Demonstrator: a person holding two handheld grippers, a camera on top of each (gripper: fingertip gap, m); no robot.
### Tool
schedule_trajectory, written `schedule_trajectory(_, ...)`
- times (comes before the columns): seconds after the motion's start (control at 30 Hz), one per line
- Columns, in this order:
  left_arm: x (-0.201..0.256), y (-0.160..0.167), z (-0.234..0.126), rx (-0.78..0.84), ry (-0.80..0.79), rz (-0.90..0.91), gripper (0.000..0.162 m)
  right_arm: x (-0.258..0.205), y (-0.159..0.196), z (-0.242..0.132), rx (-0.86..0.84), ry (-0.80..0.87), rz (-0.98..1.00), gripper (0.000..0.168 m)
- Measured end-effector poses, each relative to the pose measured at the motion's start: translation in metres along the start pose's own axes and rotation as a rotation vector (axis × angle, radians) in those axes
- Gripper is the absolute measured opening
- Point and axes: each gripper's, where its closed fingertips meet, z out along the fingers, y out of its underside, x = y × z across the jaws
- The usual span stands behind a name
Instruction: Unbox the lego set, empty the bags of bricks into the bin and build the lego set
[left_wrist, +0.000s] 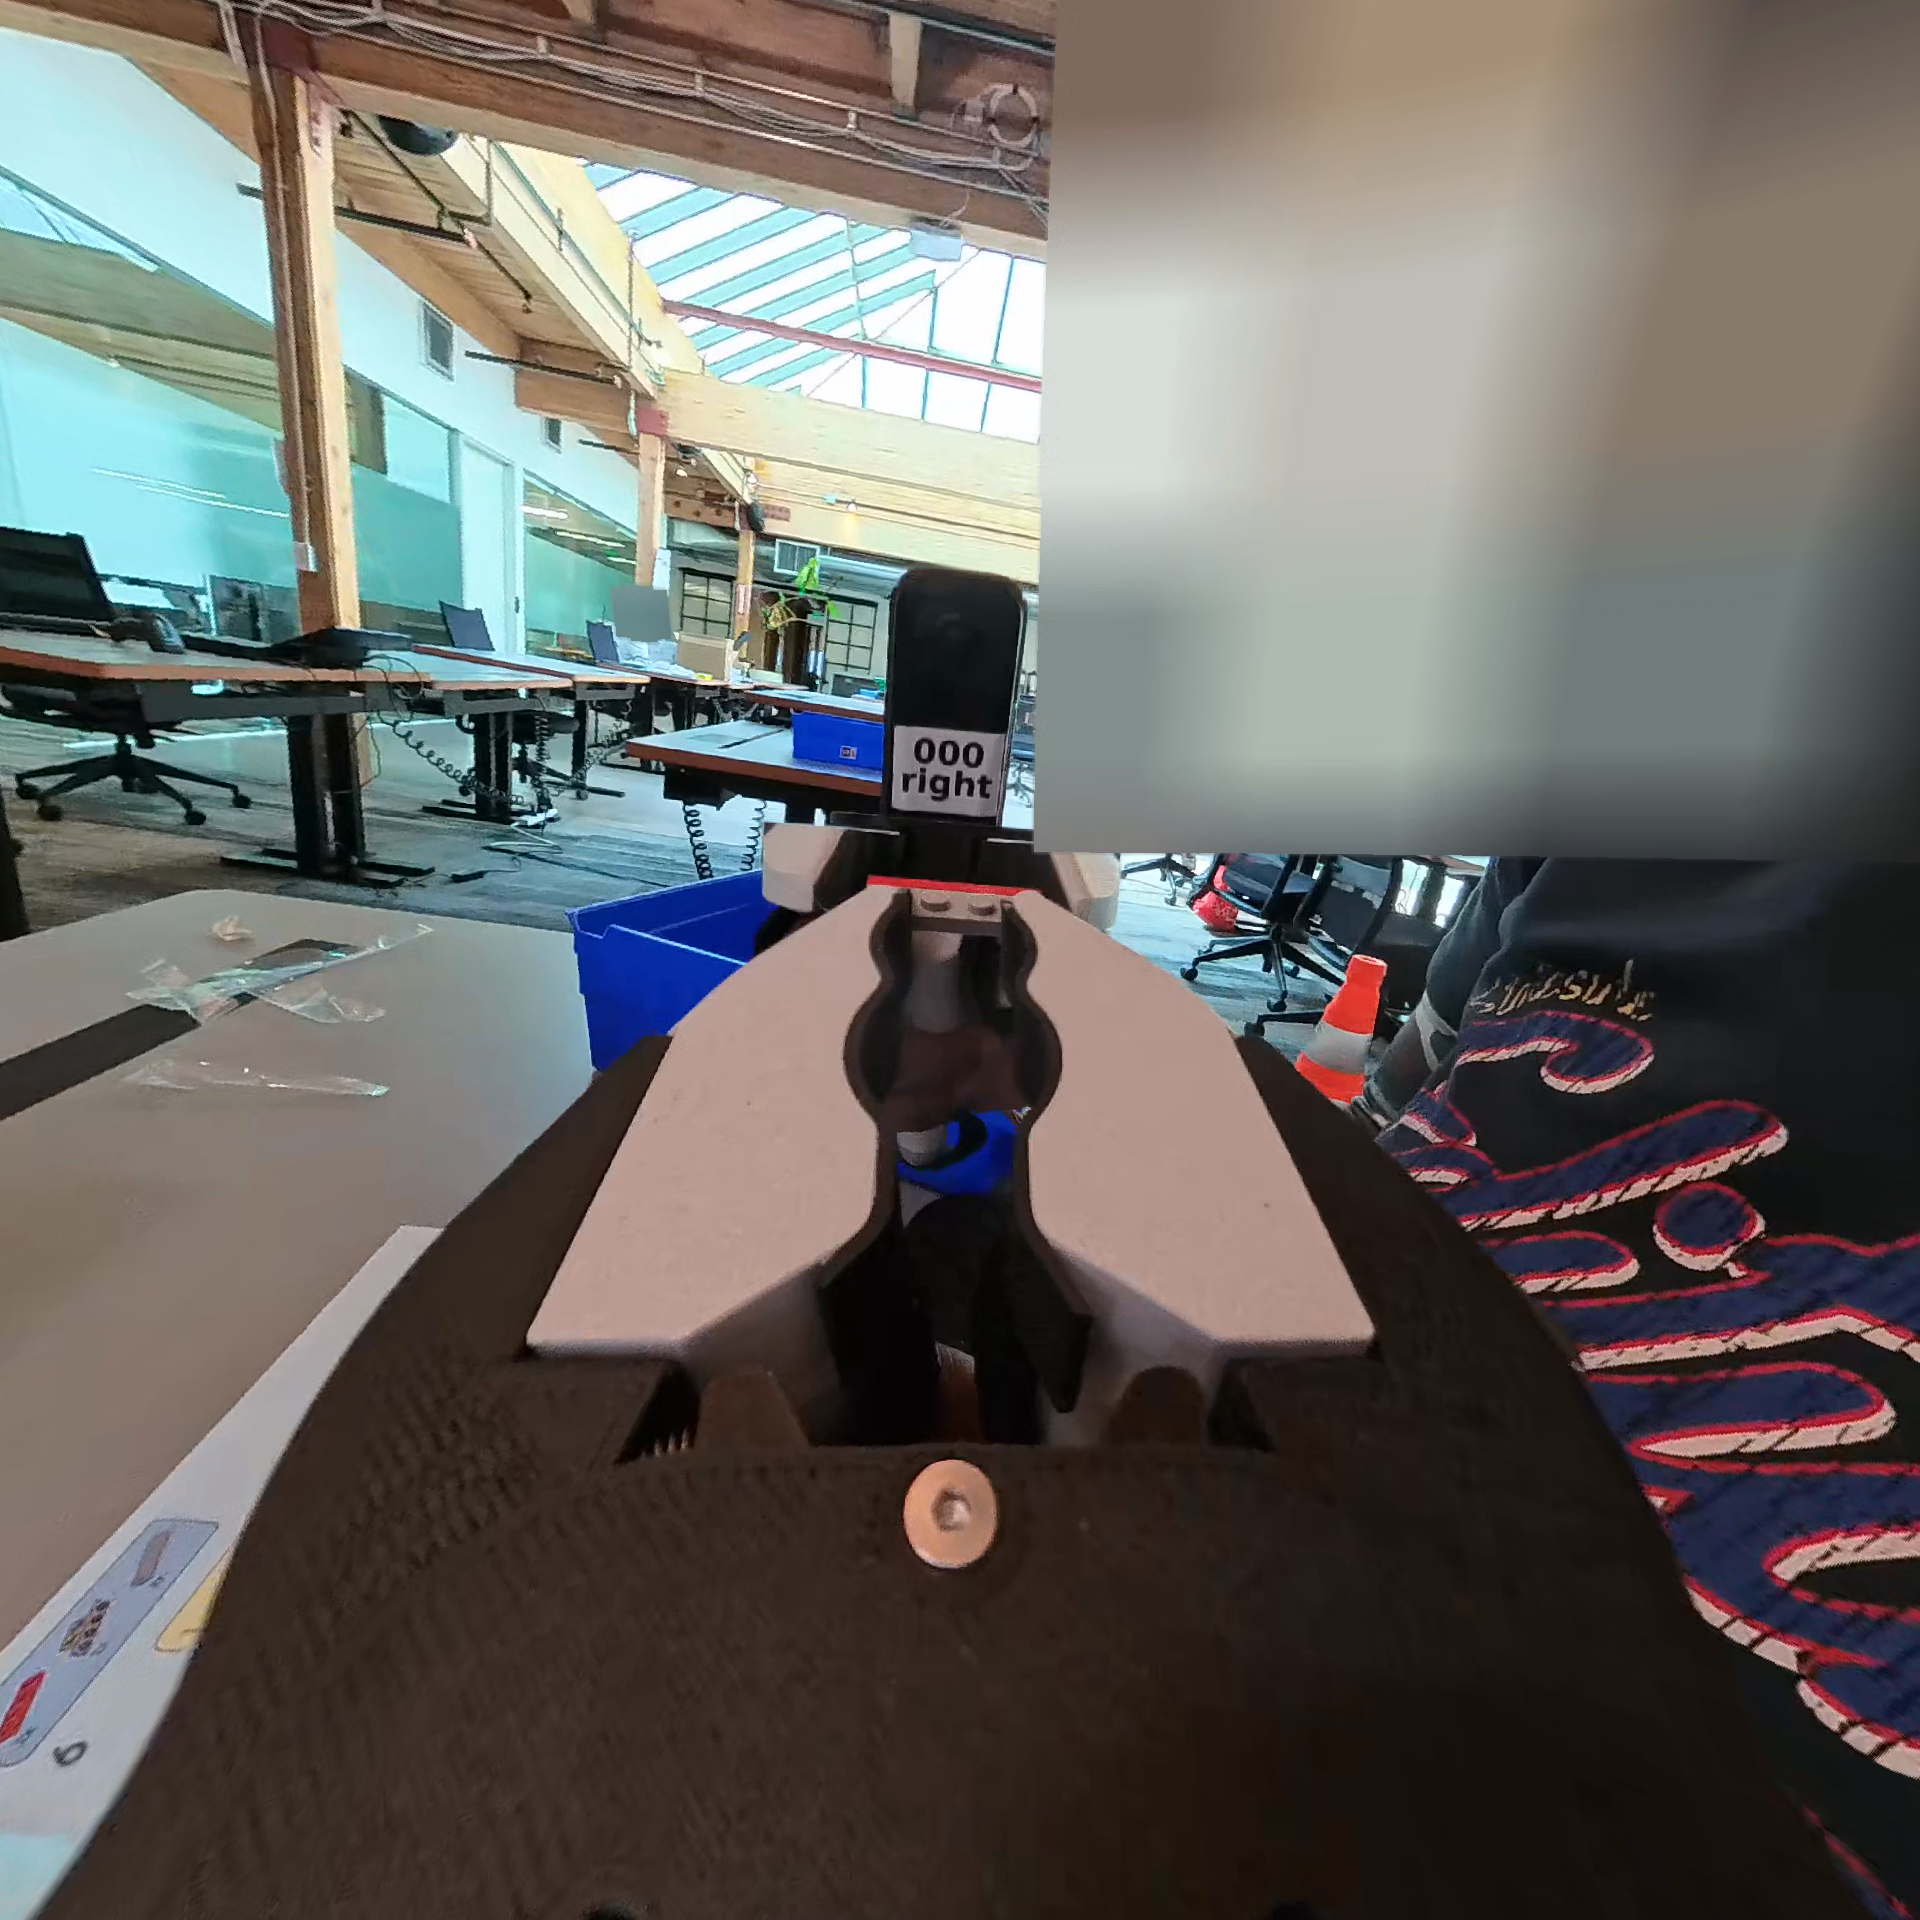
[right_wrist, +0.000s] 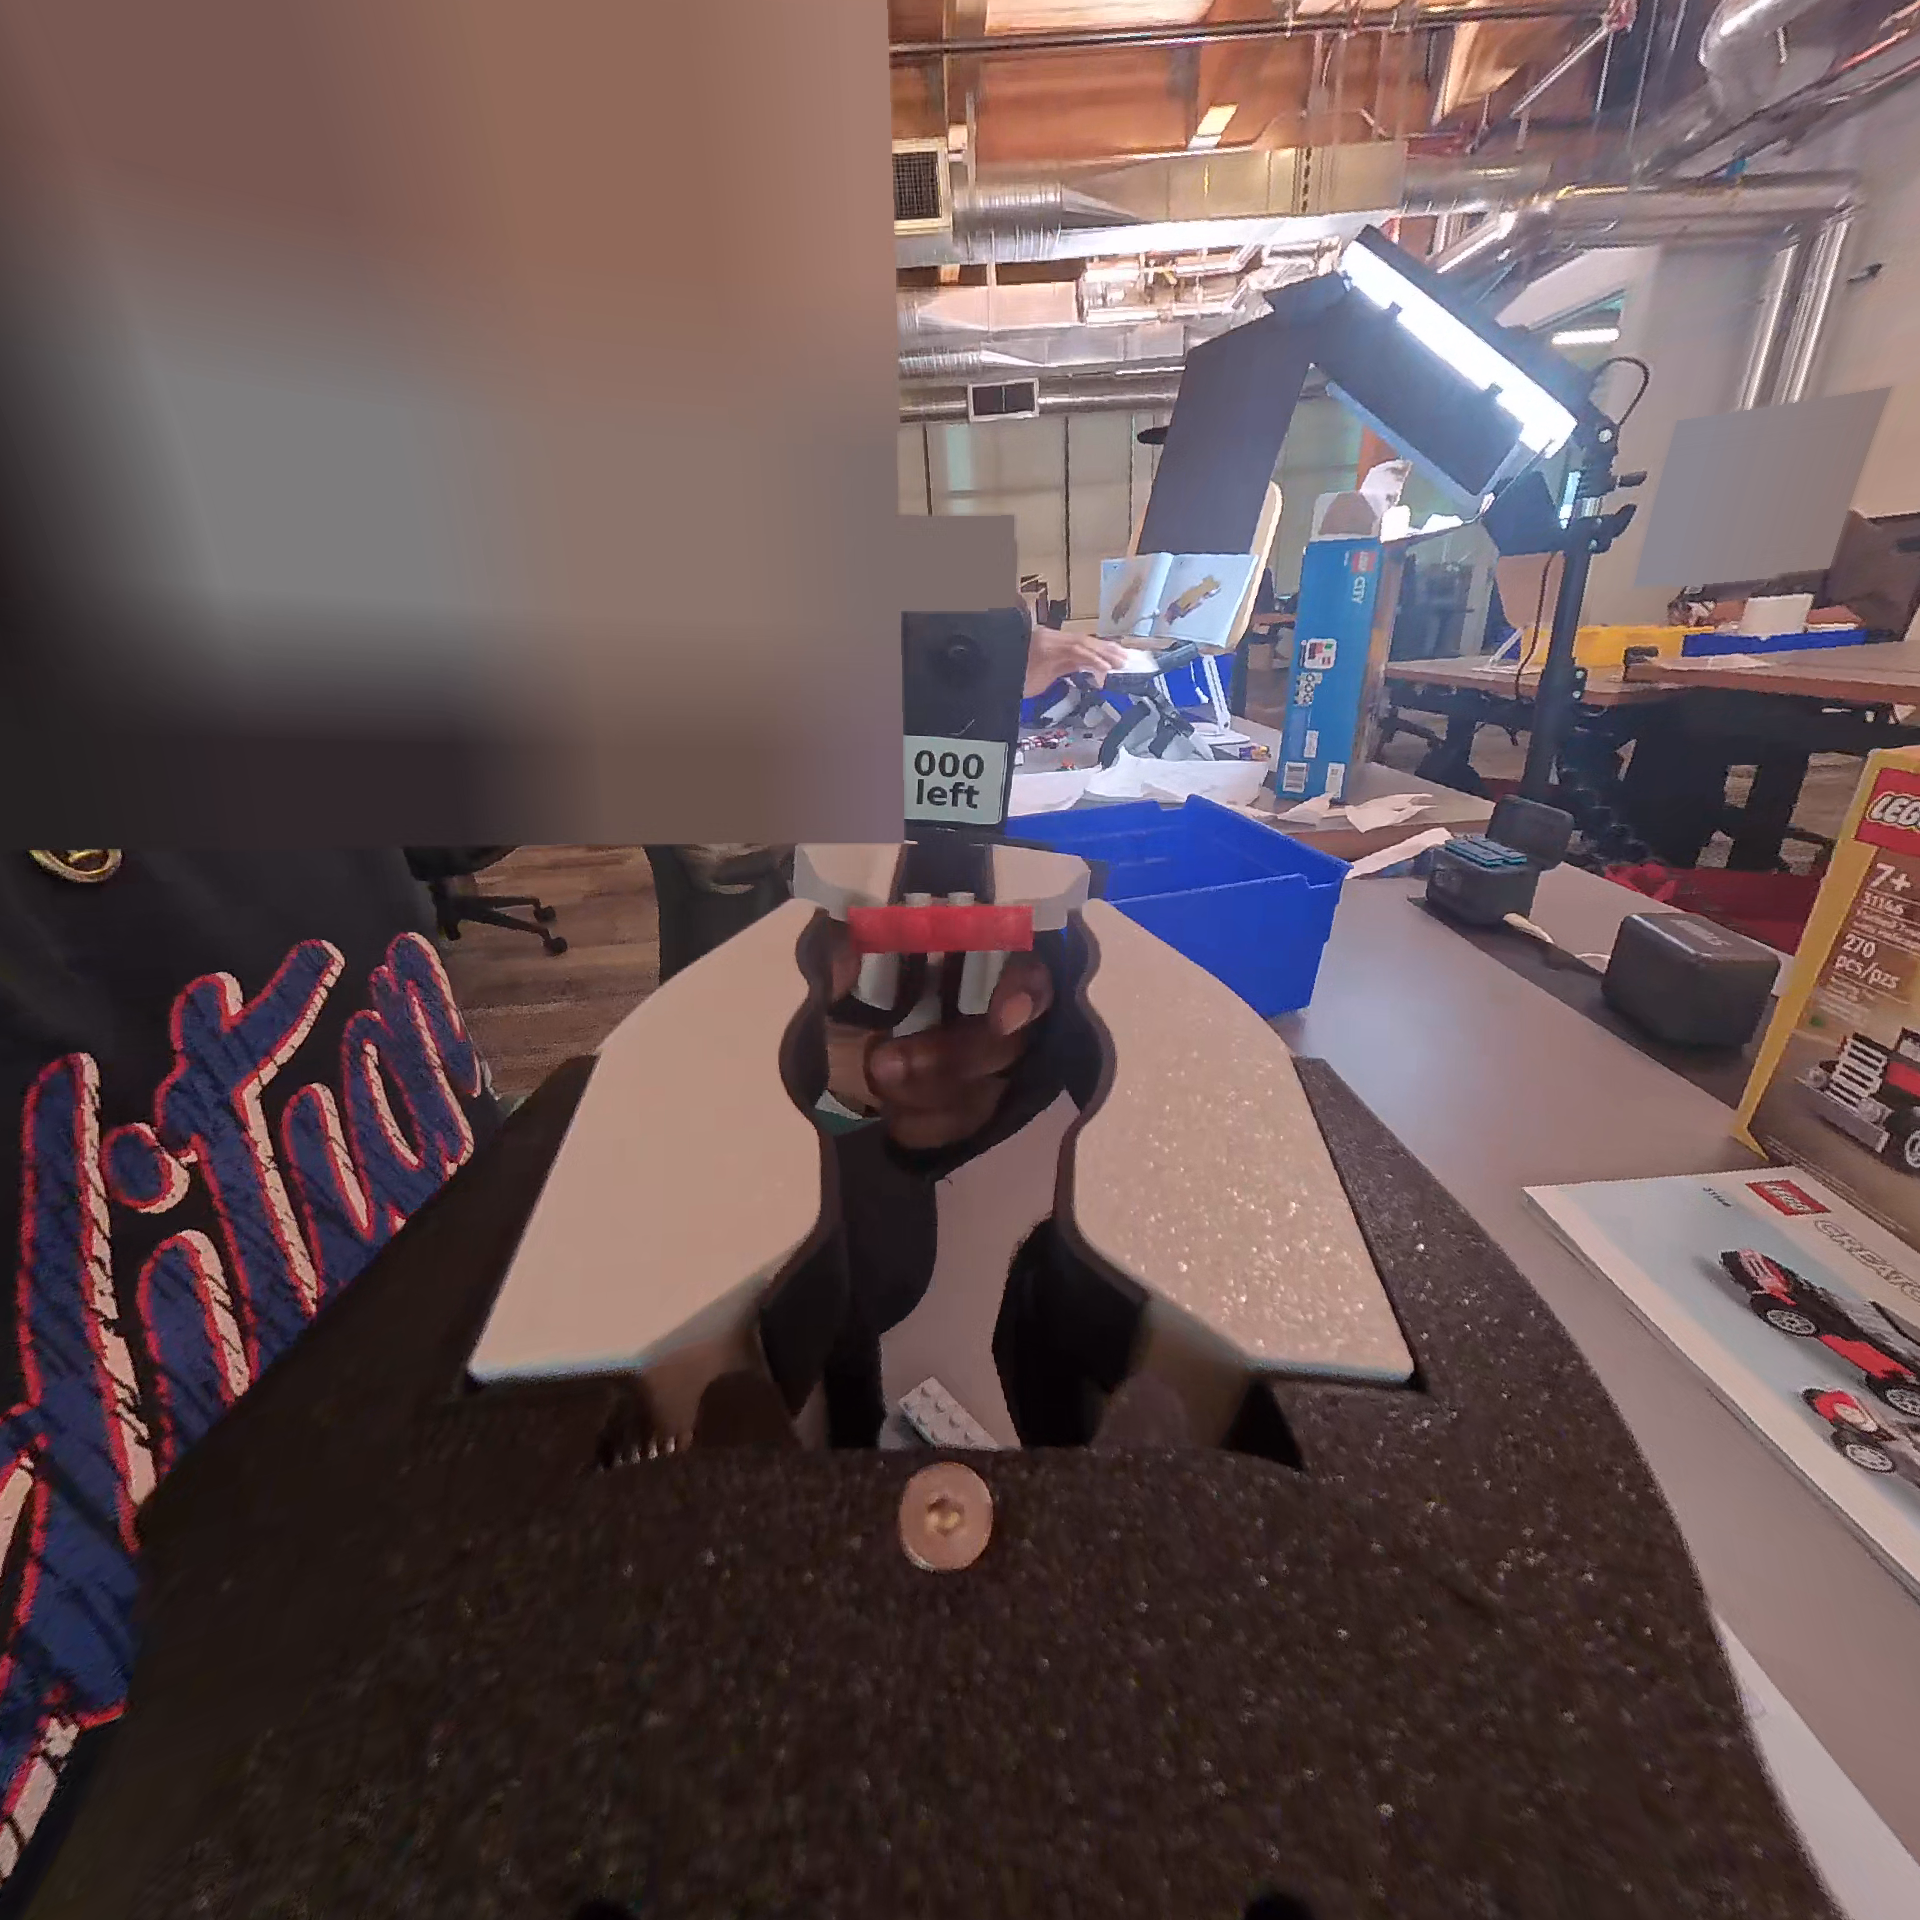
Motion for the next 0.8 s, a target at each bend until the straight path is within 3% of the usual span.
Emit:
schedule_trajectory(0.37,-0.002,0.011,0.003,-0.101,-0.041,-0.015,0.016,-0.001,0.012,-0.005,-0.026,-0.003,-0.016,0.034)
schedule_trajectory(0.47,0.000,0.011,-0.019,-0.228,-0.121,-0.033,0.030,0.005,0.018,-0.011,-0.029,0.040,-0.043,0.034)
schedule_trajectory(0.53,-0.003,-0.002,-0.059,-0.339,-0.268,0.024,0.036,0.013,0.029,-0.018,-0.059,0.078,-0.063,0.033)
schedule_trajectory(0.67,-0.030,-0.061,-0.188,-0.609,-0.718,0.240,0.038,0.024,0.053,-0.025,-0.091,0.081,-0.011,0.033)
schedule_trajectory(0.73,-0.049,-0.073,-0.253,-0.785,-0.821,0.248,0.037,0.029,0.063,-0.026,-0.116,0.077,0.005,0.033)
schedule_trajectory(0.8,-0.076,-0.064,-0.304,-0.933,-0.833,0.207,0.037,0.030,0.065,-0.026,-0.115,0.056,0.001,0.033)
